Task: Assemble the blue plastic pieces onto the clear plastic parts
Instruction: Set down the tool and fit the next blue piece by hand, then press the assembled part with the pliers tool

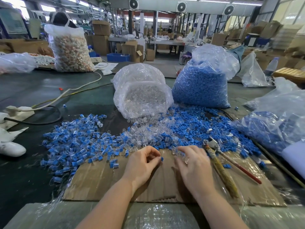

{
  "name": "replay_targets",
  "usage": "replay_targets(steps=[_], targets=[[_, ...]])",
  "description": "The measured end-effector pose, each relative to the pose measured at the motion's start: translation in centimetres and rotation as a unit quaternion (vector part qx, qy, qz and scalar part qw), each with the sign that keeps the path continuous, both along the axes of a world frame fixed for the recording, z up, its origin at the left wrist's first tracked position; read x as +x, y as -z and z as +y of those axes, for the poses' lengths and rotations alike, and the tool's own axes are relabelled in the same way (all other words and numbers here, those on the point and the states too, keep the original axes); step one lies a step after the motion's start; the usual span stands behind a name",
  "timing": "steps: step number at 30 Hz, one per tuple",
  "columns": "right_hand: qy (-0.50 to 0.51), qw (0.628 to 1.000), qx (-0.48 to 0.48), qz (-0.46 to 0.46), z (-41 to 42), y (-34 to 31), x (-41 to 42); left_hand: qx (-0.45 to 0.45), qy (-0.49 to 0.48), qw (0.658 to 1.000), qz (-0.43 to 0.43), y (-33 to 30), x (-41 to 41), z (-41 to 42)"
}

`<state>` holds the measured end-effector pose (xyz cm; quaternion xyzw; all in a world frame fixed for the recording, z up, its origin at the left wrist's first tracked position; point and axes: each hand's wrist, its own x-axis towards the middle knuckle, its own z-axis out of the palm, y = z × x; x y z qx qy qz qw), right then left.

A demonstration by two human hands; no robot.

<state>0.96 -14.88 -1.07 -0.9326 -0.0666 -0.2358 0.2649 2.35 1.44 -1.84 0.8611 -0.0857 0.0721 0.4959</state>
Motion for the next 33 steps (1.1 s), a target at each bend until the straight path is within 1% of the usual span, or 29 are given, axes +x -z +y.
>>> replay_targets(steps=[2, 3, 5, 6, 8, 10, 13, 17, 19, 20, 21, 22, 23, 25, 26, 27, 30, 32, 33], targets=[[0.095, 0.994, -0.023, 0.045, -1.5, -0.4, 0.1, -0.001, 0.001, 1.0, 0.007, 0.0, 0.0, 0.0], [0.148, 0.985, -0.053, 0.074, -2.4, -0.6, 0.1, -0.003, 0.0, 1.0, 0.009, 0.0, 0.0, 0.1], [0.235, 0.951, -0.124, 0.16, -4.4, -0.8, 0.2, -0.006, -0.001, 1.0, 0.014, -0.1, 0.0, 0.0], [0.257, 0.933, -0.142, 0.21, -5.3, -0.9, 0.2, -0.009, -0.002, 1.0, 0.016, -0.1, 0.0, 0.0], [0.264, 0.908, -0.148, 0.289, -6.8, -0.8, 0.2, -0.017, -0.004, 1.0, 0.023, -0.2, 0.0, 0.0], [0.248, 0.899, -0.159, 0.325, -7.7, -0.7, 0.3, -0.029, -0.007, 0.999, 0.032, -0.3, 0.1, 0.0], [0.249, 0.899, -0.193, 0.303, -7.7, -1.0, 0.2, -0.052, -0.015, 0.997, 0.049, -0.6, 0.2, 0.1], [0.226, 0.917, -0.23, 0.234, -6.8, -2.4, -0.1, -0.121, -0.038, 0.989, 0.079, -1.2, 0.2, 0.0], [0.19, 0.93, -0.242, 0.201, -6.1, -3.2, 0.0, -0.158, -0.043, 0.982, 0.097, -1.5, 0.3, -0.1], [0.153, 0.942, -0.231, 0.191, -5.6, -3.7, 0.0, -0.179, -0.049, 0.977, 0.107, -1.7, 0.4, -0.1], [0.103, 0.955, -0.198, 0.193, -5.1, -4.1, 0.1, -0.206, -0.057, 0.97, 0.119, -1.9, 0.4, -0.2], [0.05, 0.965, -0.144, 0.214, -4.4, -4.7, 0.1, -0.235, -0.065, 0.961, 0.133, -2.1, 0.5, -0.2], [0.001, 0.964, -0.083, 0.252, -3.6, -5.3, 0.0, -0.26, -0.072, 0.952, 0.148, -2.3, 0.6, -0.3], [-0.068, 0.942, 0.032, 0.326, -2.0, -6.3, -0.3, -0.291, -0.086, 0.937, 0.172, -2.6, 0.9, -0.3], [-0.086, 0.928, 0.077, 0.355, -1.3, -6.5, -0.4, -0.301, -0.092, 0.932, 0.179, -2.6, 1.0, -0.3], [-0.093, 0.915, 0.101, 0.379, -0.8, -6.5, -0.6, -0.31, -0.097, 0.928, 0.183, -2.7, 1.0, -0.3], [-0.08, 0.896, 0.123, 0.419, 0.2, -6.9, -1.2, -0.328, -0.116, 0.919, 0.186, -2.8, 1.1, -0.2], [-0.074, 0.891, 0.111, 0.434, 0.4, -7.2, -1.5, -0.319, -0.132, 0.92, 0.186, -2.8, 1.1, 0.0], [-0.085, 0.895, 0.085, 0.429, 0.4, -7.1, -1.5, -0.313, -0.138, 0.921, 0.187, -2.8, 1.1, 0.0]])
